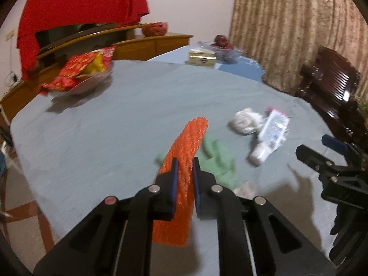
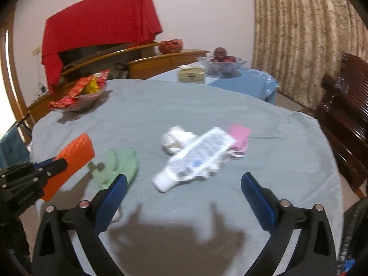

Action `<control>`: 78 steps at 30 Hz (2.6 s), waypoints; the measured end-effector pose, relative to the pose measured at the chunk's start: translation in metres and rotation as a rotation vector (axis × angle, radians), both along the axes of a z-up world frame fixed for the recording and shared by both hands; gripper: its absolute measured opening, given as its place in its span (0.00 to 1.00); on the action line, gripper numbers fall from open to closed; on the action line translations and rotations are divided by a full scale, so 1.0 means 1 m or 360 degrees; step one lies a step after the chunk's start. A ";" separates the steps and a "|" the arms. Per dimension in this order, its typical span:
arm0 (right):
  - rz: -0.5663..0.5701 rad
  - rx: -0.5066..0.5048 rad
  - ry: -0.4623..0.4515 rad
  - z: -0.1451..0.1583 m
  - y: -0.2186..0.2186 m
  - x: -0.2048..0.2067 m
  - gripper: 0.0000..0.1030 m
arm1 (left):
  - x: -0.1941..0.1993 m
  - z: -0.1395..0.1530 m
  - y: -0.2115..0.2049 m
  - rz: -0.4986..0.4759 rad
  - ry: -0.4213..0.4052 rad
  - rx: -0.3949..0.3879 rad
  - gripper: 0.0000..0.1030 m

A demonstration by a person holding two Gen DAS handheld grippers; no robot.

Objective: Collect trash
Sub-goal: 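Grasp the orange mesh pad with the left gripper while the right gripper grasps a green glove, then carry the orange pad and green glove over the bin and release both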

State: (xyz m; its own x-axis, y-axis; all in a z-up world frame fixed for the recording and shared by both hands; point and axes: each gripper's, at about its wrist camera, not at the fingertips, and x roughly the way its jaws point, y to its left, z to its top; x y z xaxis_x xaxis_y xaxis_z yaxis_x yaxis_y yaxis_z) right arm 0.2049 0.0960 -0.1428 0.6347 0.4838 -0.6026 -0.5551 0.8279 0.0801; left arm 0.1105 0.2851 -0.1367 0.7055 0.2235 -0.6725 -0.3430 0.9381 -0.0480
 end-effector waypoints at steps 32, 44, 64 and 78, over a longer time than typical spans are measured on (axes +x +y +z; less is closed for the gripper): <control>0.0355 -0.0202 0.0296 -0.067 0.101 -0.017 0.34 | -0.028 -0.035 0.043 0.0156 0.0080 -0.0069 0.11; 0.0301 -0.0057 0.0291 -0.031 0.069 -0.015 0.26 | -0.028 -0.017 0.029 0.0132 0.0022 -0.0067 0.11; -0.0125 0.0089 0.0024 0.060 -0.102 -0.030 0.27 | 0.003 0.040 -0.107 -0.0327 -0.0139 -0.0116 0.11; -0.0501 0.0060 -0.0031 0.074 -0.240 -0.052 0.27 | 0.033 0.055 -0.246 -0.0781 -0.0175 -0.0132 0.11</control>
